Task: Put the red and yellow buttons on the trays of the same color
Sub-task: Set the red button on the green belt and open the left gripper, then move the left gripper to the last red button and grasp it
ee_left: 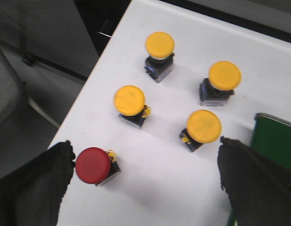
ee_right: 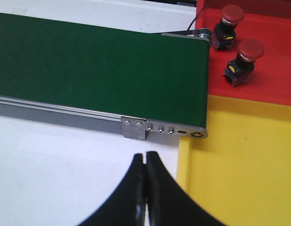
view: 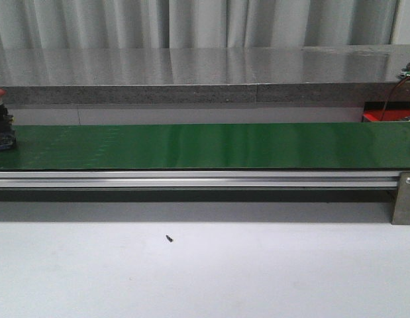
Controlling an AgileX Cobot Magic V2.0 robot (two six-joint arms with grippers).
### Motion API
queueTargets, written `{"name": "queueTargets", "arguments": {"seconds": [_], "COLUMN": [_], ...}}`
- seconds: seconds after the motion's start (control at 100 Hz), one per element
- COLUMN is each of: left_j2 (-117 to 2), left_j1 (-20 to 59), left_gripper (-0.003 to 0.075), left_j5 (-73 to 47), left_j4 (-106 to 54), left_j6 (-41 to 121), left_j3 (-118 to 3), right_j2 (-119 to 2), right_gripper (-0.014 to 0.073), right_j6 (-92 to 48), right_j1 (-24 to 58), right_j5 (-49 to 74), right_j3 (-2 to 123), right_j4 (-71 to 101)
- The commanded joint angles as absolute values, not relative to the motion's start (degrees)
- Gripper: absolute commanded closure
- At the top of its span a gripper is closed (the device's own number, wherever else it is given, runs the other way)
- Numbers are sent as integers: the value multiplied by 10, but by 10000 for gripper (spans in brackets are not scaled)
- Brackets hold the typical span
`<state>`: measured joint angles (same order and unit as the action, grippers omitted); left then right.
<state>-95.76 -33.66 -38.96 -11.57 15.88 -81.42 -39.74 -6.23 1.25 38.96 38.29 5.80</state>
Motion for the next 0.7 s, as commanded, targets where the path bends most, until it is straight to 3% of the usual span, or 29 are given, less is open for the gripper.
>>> {"name": "queueTargets", "arguments": {"seconds": [0.0, 0.69], "left_j2": [-945, -1084], "left_j1": [-352, -371], "left_gripper": [113, 113], "left_j5": [-347, -299], "left_j4": [-122, -76], "left_j6": [158, 138], "left_j3": [-832, -832], "right_j2": [-395, -395], "right_gripper": [662, 662], "right_j6": [-63, -63], "right_j1": [12, 12], "right_j5": [353, 353], "right_j3": [398, 398], "right_j4": [57, 57]}}
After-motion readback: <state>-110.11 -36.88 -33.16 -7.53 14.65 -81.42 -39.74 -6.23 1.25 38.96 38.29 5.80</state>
